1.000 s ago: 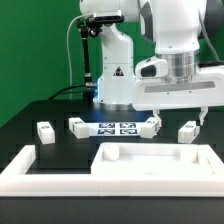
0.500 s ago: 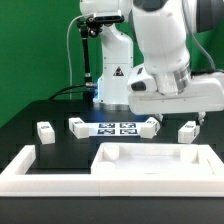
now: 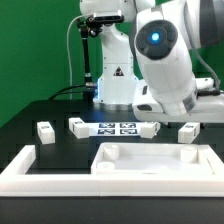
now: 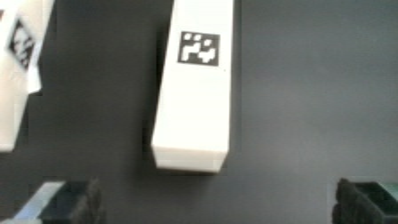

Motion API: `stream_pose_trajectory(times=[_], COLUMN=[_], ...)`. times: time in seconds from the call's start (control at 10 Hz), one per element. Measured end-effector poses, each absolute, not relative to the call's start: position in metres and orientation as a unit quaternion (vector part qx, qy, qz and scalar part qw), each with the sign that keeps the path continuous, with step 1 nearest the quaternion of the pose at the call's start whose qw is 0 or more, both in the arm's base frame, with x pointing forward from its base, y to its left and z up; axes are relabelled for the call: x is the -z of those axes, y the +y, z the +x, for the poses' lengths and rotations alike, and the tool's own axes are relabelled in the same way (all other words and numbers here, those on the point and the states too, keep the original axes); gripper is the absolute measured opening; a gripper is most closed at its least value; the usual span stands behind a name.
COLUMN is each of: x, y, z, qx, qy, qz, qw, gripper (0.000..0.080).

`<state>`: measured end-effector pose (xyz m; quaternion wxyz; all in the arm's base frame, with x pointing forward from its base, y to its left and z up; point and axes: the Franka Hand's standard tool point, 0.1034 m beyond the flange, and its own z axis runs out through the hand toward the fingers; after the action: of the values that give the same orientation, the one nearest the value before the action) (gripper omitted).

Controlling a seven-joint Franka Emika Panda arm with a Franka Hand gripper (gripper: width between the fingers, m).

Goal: Assemble desk

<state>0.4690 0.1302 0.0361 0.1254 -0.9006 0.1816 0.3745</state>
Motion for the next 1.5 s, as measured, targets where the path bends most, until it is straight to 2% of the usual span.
stream_pose_trajectory(times=[0.3, 0.7, 0.8, 1.0, 1.2, 1.3, 1.5], x=[-0.035, -0.012, -0.009, -0.009, -0.009, -0.009, -0.009], y=[0.131, 0.136, 0.135, 0.135, 0.135, 0.135, 0.135], z=[0.467, 0.443, 0.442, 0.443, 0.443, 0.443, 0.443], qx=[-0.377, -0.410, -0.415, -0.414, -0.414, -0.414, -0.414], qy=[0.184, 0.205, 0.213, 0.212, 0.212, 0.212, 0.212], qz=[-0.899, -0.879, -0.874, -0.875, -0.875, -0.875, -0.875], qw=[0.126, 0.133, 0.139, 0.138, 0.138, 0.138, 0.138], gripper=[0.0649, 0.0649, 0.0649, 0.0649, 0.0391, 0.0288, 0.0288])
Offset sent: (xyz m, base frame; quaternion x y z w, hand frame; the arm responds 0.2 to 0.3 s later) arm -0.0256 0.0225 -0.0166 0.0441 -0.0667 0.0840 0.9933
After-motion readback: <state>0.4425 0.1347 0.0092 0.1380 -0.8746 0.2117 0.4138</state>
